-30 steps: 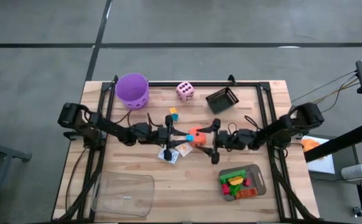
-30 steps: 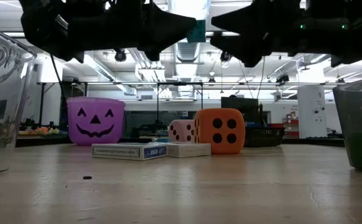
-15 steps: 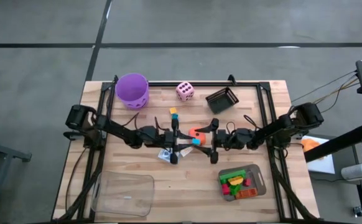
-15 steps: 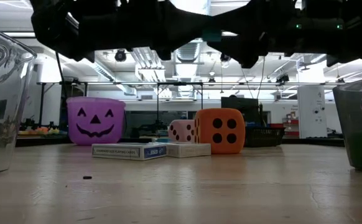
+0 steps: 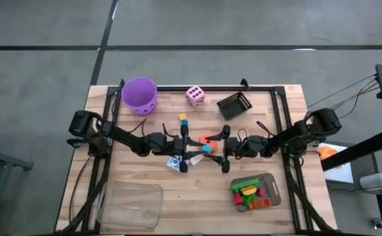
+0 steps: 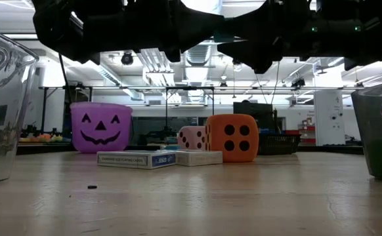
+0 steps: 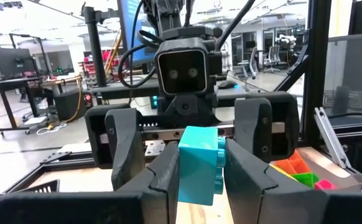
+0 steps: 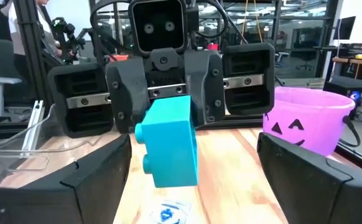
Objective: Pick & Place Toys
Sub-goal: Put the blue game piece into the black bin
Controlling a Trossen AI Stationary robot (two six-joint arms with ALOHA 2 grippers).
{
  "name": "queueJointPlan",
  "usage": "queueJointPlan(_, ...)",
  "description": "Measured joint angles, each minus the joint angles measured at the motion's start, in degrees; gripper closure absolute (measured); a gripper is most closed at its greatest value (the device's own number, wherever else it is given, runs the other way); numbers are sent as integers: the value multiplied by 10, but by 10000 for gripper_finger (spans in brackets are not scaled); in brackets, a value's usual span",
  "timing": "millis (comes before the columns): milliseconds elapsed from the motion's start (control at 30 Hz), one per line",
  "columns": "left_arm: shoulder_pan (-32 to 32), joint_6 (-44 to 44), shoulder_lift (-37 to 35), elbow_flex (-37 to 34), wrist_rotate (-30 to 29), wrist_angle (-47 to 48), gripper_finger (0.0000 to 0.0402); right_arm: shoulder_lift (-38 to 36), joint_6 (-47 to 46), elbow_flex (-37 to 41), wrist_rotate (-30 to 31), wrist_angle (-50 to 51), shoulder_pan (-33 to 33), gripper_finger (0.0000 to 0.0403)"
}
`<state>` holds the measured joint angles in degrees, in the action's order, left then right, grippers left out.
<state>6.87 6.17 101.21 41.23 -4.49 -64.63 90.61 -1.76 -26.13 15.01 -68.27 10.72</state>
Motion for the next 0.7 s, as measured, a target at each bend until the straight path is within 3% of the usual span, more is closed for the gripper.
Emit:
queueJointPlan(167, 0, 0, 0, 0, 0, 4, 309, 0, 0, 0, 0, 4, 0, 138)
queueJointPlan(433, -1, -8, 0, 0, -7, 6, 309, 0, 6, 0, -22, 7, 0, 316)
queueJointPlan(633, -1, -12, 0, 0, -4, 15, 309, 0, 11, 0, -26, 9, 2, 316)
queueJointPlan(700, -1, -6, -2, -3, -2, 15, 290, 0, 11, 0, -26, 9, 4, 316)
